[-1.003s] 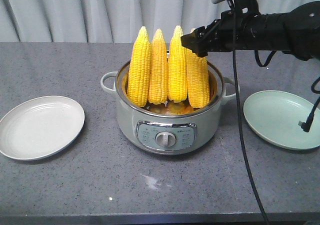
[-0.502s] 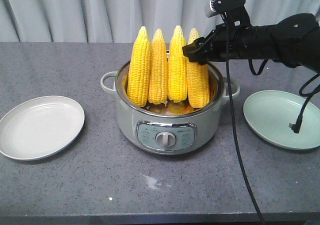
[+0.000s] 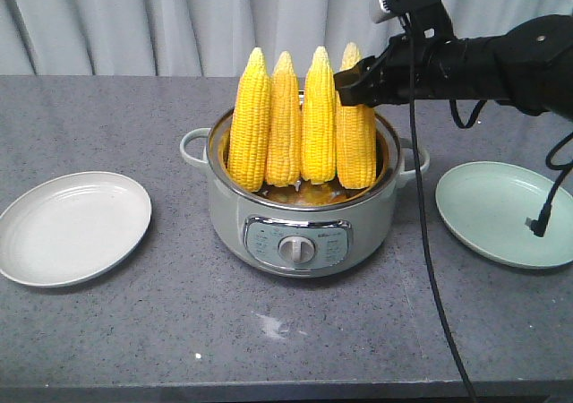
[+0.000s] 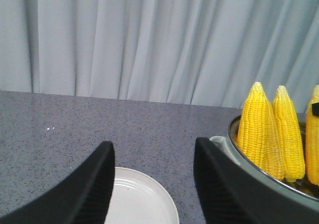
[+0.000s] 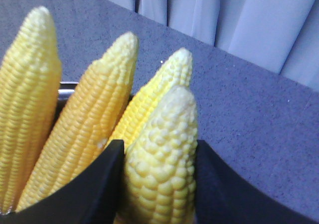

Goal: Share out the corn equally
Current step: 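Lift the corn cob out of the pot with the right gripper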

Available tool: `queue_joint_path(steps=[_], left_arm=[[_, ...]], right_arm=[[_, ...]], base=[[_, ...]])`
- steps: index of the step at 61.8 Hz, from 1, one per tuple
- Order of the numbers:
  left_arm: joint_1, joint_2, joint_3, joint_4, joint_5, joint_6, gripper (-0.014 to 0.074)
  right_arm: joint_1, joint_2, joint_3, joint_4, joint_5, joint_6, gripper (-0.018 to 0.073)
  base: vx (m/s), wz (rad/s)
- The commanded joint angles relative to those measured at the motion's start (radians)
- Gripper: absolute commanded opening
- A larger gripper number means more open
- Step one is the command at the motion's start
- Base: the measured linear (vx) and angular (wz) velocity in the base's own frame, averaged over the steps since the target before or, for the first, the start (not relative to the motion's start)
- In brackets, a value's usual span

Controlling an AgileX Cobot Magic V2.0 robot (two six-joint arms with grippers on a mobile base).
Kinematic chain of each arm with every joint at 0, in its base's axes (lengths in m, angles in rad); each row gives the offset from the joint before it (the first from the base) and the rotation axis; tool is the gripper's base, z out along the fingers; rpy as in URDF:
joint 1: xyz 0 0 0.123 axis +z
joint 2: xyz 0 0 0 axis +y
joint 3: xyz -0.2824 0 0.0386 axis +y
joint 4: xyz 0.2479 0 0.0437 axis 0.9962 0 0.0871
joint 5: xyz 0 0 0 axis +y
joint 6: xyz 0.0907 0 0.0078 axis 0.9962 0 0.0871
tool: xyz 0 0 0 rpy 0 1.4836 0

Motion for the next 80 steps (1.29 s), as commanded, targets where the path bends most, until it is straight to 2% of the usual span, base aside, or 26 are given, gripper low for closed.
queue_joint_path(steps=[1, 21, 29, 35, 44, 52, 58, 68, 80], left_arm=[[0.001, 0.01, -0.034, -0.013, -0.067, 0.0, 0.0358], [0.001, 0.01, -0.034, -0.013, -0.067, 0.0, 0.0358], [0.001, 0.01, -0.034, -0.013, -0.067, 0.0, 0.0358], [0.001, 0.01, -0.034, -0.013, -0.067, 0.0, 0.0358], [0.001, 0.01, -0.034, -0.013, -0.067, 0.0, 0.0358], [0.001, 0.01, -0.034, -0.013, -0.067, 0.0, 0.0358], [0.001, 0.01, -0.034, -0.013, -0.067, 0.0, 0.0358], [0.001, 0.01, -0.034, -0.013, -0.067, 0.0, 0.0358], [0.001, 0.01, -0.034, -0.013, -0.067, 0.0, 0.0358]], right_arm=[[-0.007, -0.112, -0.035, 0.038, -0.023, -0.005, -0.0008], [-0.011, -0.43, -0.034, 0.043, -0.005, 0.022, -0.0006], [-0.036, -0.556, -0.034, 0.033, -0.003, 0.13, -0.0004], [-0.08, -0.632, -0.034, -0.042, -0.003, 0.201, -0.0004], [-0.184, -0.68, -0.034, -0.252, 0.031, 0.369, -0.0004], [-0.303, -0.666, -0.032, -0.442, 0.09, 0.541, -0.0004], [-0.381, -0.617, -0.031, -0.529, 0.156, 0.62, -0.0004], [-0.442, -0.47, -0.031, -0.551, 0.295, 0.641, -0.0004], [-0.441, -0.252, -0.031, -0.547, 0.302, 0.642, -0.0004]], base=[[0.0, 0.0], [0.0, 0.0], [0.0, 0.0], [0.0, 0.0], [0.0, 0.0], [0.0, 0.0], [0.0, 0.0], [0.0, 0.0], [0.0, 0.0]])
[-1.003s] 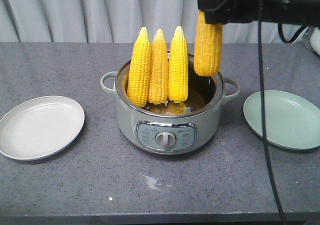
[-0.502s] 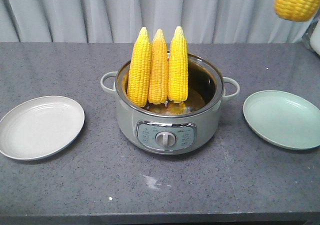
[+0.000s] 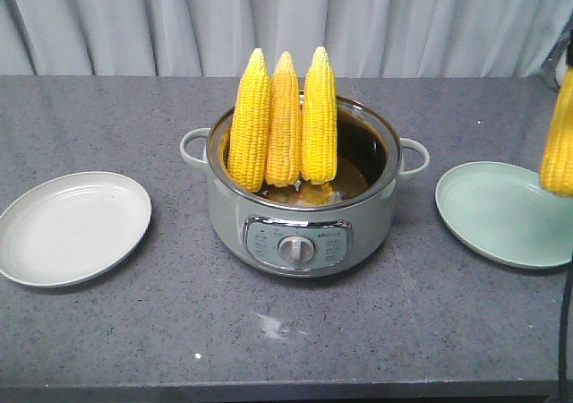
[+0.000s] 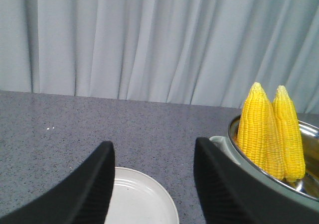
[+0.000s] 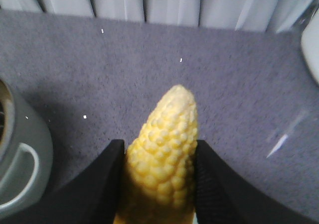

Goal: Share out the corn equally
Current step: 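Lift the corn cob out of the pot with the right gripper, then lower the corn cob onto the pale green plate and release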

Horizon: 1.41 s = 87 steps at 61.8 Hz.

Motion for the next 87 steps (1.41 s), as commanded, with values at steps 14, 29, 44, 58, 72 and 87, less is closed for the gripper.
queue_joint_path(steps=[14, 29, 44, 58, 72, 87], left_arm=[[0.001, 0.01, -0.034, -0.013, -0.067, 0.0, 0.0358], [0.001, 0.01, -0.034, -0.013, -0.067, 0.0, 0.0358], [0.001, 0.01, -0.034, -0.013, -0.067, 0.0, 0.0358], [0.001, 0.01, -0.034, -0.013, -0.067, 0.0, 0.0358], [0.001, 0.01, -0.034, -0.013, -0.067, 0.0, 0.0358], [0.001, 0.01, -0.034, -0.013, -0.067, 0.0, 0.0358]], right_arm=[[-0.006, 0.199, -0.026, 0.025, -0.065, -0.005, -0.0004], [-0.006, 0.266, -0.026, 0.025, -0.062, -0.023, 0.0017], [-0.006, 0.275, -0.027, 0.025, -0.058, -0.051, 0.0159], [-0.006, 0.275, -0.027, 0.023, -0.057, -0.06, 0.0384], [-0.006, 0.275, -0.027, 0.014, -0.052, -0.058, 0.0463], [-0.006, 0.275, -0.027, 0.014, -0.028, -0.056, 0.0463]], base=[[0.0, 0.0], [0.0, 0.0], [0.0, 0.0], [0.0, 0.0], [0.0, 0.0], [0.0, 0.0]])
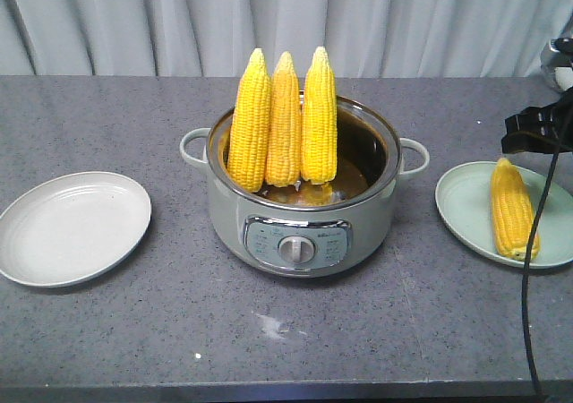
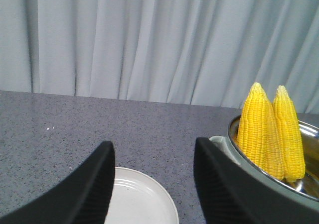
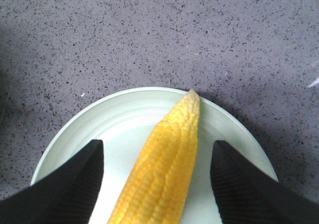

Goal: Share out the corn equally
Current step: 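Lower the corn cob onto the pale green plate and release, then raise the open right gripper away from the plate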

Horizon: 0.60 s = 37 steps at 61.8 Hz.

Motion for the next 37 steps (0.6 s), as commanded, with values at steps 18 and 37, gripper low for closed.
queue_joint_path(steps=[18, 37], left_arm=[[0.001, 0.01, -0.034, -0.013, -0.067, 0.0, 0.0358], [0.001, 0.01, -0.034, -0.013, -0.067, 0.0, 0.0358]], right_arm=[[-0.006, -0.102, -0.043, 0.113, 0.047, -0.008, 0.0463], [-0.006, -0.287, -0.042, 0.298, 0.118, -0.109, 0.0419]], base=[[0.0, 0.0], [0.0, 0.0]])
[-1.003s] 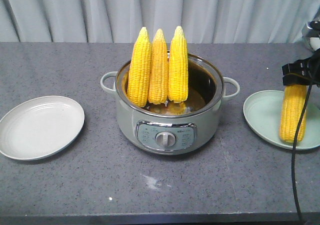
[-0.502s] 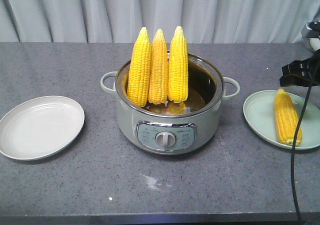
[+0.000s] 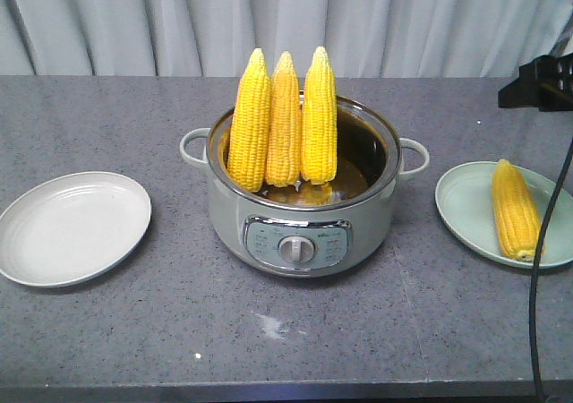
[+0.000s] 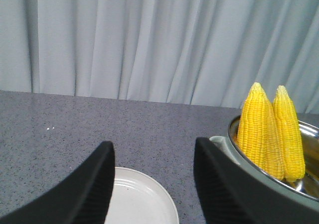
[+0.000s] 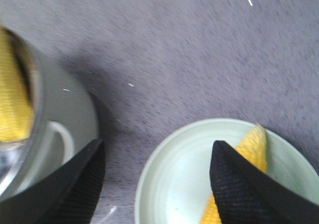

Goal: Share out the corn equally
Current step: 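Raise the open right gripper away from the plate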

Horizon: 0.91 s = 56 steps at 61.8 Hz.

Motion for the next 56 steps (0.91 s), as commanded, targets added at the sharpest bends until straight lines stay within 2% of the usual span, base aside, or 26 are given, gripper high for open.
queue_joint_path(steps=[1, 10, 17, 24, 43, 50, 56], left_arm=[[0.001, 0.01, -0.034, -0.013, -0.067, 0.0, 0.0358], [0.001, 0.01, -0.034, -0.013, -0.067, 0.0, 0.0358], [0.001, 0.01, -0.034, -0.013, -0.067, 0.0, 0.0358], [0.001, 0.01, -0.034, -0.013, -0.067, 0.0, 0.0358], [0.001, 0.01, -0.034, -0.013, -0.034, 0.0, 0.0358], [0.001, 0.01, -0.034, -0.013, -0.034, 0.0, 0.0358], [0.001, 0.01, -0.034, -0.013, -0.03, 0.0, 0.0358]], right_arm=[[-0.006, -0.109, -0.033, 0.089, 0.009, -0.059, 0.041], [-0.006, -0.218, -0.033, 0.145, 0.096, -0.075, 0.0321], [-0.006, -0.307, -0.033, 0.206, 0.159, -0.128, 0.0239], [-0.006, -0.385, -0.029, 0.224, 0.199, -0.142, 0.0168], [-0.006, -0.575, -0.019, 0.23, 0.316, -0.142, 0.0086], [-0.006, -0.69, 0.103, 0.243, 0.295, -0.147, 0.0049], [-0.006, -0.807, 0.263, 0.272, 0.215, -0.222, 0.0008]], base=[[0.0, 0.0], [0.0, 0.0], [0.0, 0.0], [0.0, 0.0], [0.0, 0.0], [0.0, 0.0], [0.0, 0.0]])
